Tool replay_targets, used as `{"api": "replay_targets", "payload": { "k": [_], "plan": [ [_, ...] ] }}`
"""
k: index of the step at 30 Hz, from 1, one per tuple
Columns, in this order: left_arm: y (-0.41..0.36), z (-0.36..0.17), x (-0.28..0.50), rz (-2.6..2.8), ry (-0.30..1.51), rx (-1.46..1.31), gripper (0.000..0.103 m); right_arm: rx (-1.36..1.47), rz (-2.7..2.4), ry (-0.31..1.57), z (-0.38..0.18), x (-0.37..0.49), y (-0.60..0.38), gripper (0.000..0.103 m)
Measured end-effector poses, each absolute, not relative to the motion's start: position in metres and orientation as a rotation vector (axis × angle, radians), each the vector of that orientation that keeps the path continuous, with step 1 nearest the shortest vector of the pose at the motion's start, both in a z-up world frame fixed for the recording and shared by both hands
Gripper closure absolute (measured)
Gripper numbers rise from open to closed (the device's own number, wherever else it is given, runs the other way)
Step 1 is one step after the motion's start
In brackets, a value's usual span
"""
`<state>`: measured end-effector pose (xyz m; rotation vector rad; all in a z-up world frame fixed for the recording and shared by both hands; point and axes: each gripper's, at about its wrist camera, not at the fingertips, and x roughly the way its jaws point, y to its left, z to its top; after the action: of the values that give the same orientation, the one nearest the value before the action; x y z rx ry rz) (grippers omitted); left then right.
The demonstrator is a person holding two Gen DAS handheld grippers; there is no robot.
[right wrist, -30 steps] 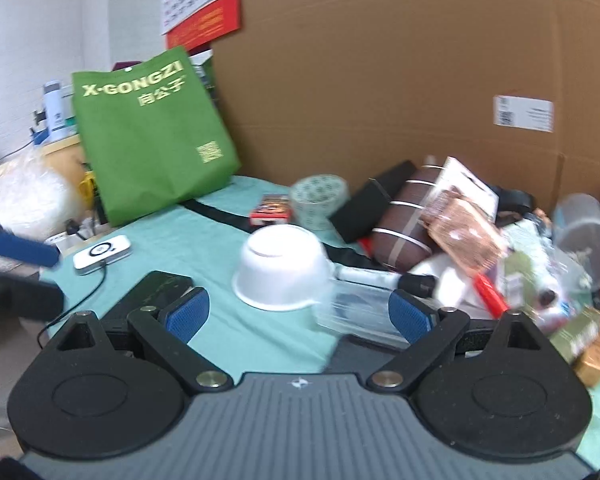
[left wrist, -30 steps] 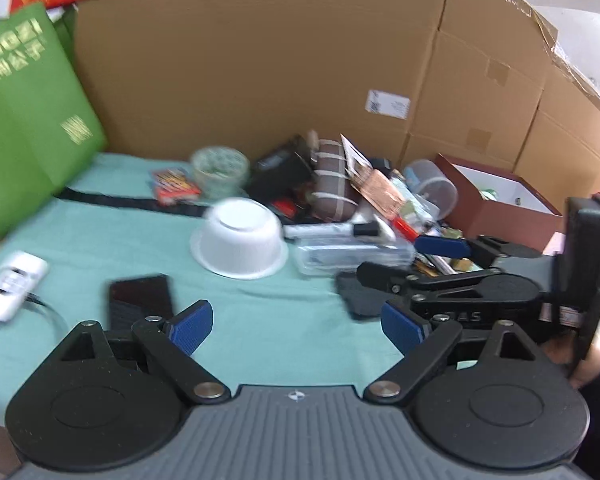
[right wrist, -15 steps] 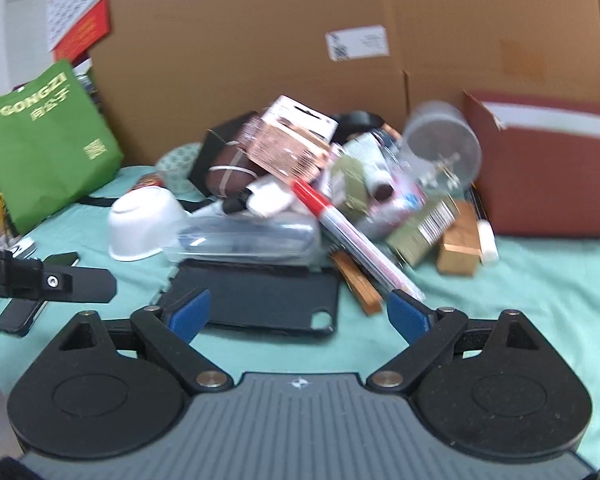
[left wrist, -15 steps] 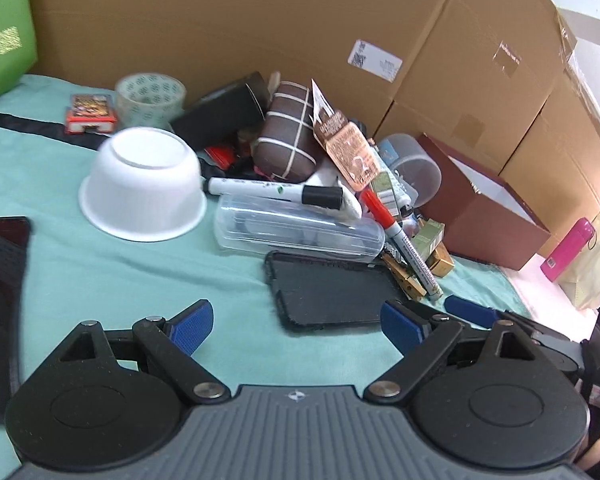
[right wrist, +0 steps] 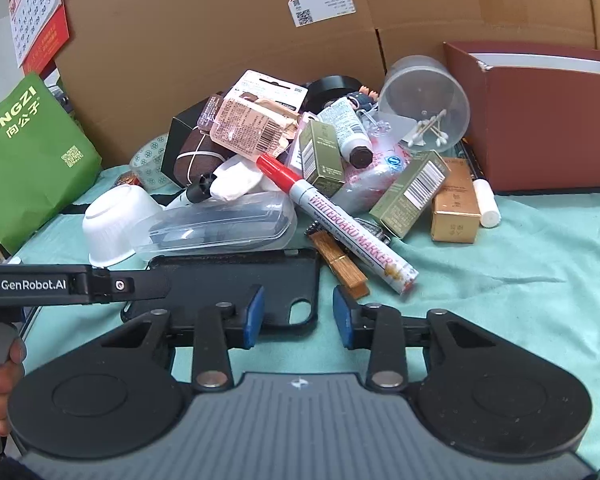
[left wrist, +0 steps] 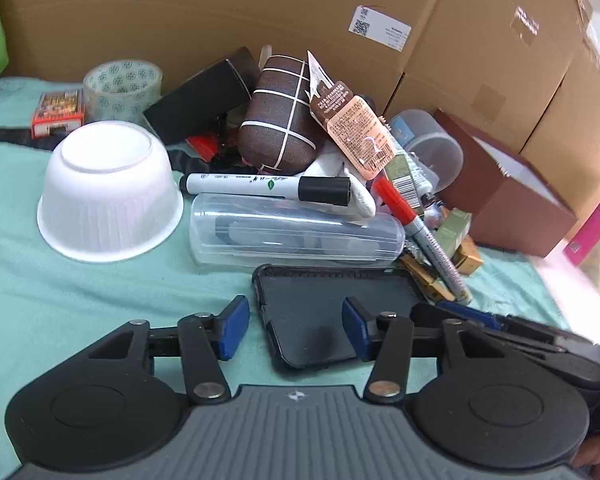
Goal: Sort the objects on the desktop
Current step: 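Close the left gripper on the edge of the black phone case, then lift the black phone case with the left gripper and carry it to the box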
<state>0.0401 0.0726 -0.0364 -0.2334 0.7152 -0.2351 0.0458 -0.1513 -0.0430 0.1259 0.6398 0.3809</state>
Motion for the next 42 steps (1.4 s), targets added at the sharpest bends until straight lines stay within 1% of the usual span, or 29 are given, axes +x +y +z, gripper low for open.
{"api": "replay_targets", "payload": {
  "k": [1,2,3,4,9,14,15,16,18,20,22,27,32,37,42],
  "plan": [
    [0.068,-0.036,0.04,-0.222,0.717,-0.196,0.065,0.109,0.369,0.641,-0.043,0.046,-0.149,0.079],
    [0.064,-0.035,0.041,-0.213,0.721,-0.163,0.07,0.092,0.358,0.64,-0.043,0.045,-0.149,0.084],
    [0.061,-0.035,0.041,-0.201,0.721,-0.137,0.072,0.073,0.353,0.641,-0.043,0.043,-0.148,0.096],
    [0.059,-0.034,0.04,-0.205,0.722,-0.121,0.072,0.055,0.345,0.641,-0.043,0.041,-0.148,0.101],
    [0.05,-0.033,0.04,-0.279,0.73,-0.098,0.074,-0.095,0.307,0.619,-0.041,0.015,-0.149,0.1],
    [0.047,-0.035,0.038,-0.299,0.732,-0.101,0.071,0.001,0.306,0.645,-0.04,0.016,-0.168,0.099],
    [0.048,-0.035,0.038,-0.303,0.737,-0.114,0.072,0.008,0.301,0.646,-0.041,0.018,-0.169,0.099],
    [0.05,-0.034,0.038,-0.303,0.744,-0.122,0.078,0.009,0.295,0.647,-0.041,0.019,-0.168,0.099],
    [0.052,-0.033,0.038,-0.285,0.755,-0.135,0.086,0.01,0.294,0.647,-0.042,0.022,-0.164,0.098],
    [0.053,-0.034,0.039,-0.286,0.757,-0.151,0.086,0.021,0.294,0.648,-0.042,0.024,-0.163,0.096],
    [0.053,-0.034,0.039,-0.287,0.756,-0.147,0.084,0.035,0.295,0.649,-0.042,0.027,-0.164,0.096],
    [0.051,-0.035,0.039,-0.267,0.764,-0.147,0.085,0.02,0.299,0.654,-0.042,0.029,-0.163,0.097],
    [0.041,-0.03,0.036,-0.235,0.777,-0.1,0.089,-0.036,0.291,0.652,-0.041,0.028,-0.158,0.098],
    [0.034,-0.023,0.027,-0.283,0.792,-0.143,0.099,-0.011,0.256,0.64,-0.036,0.019,-0.174,0.101],
    [0.004,-0.006,0.032,-0.373,0.757,-0.141,0.099,0.01,0.195,0.574,-0.015,0.006,-0.205,0.101]
  ]
}}
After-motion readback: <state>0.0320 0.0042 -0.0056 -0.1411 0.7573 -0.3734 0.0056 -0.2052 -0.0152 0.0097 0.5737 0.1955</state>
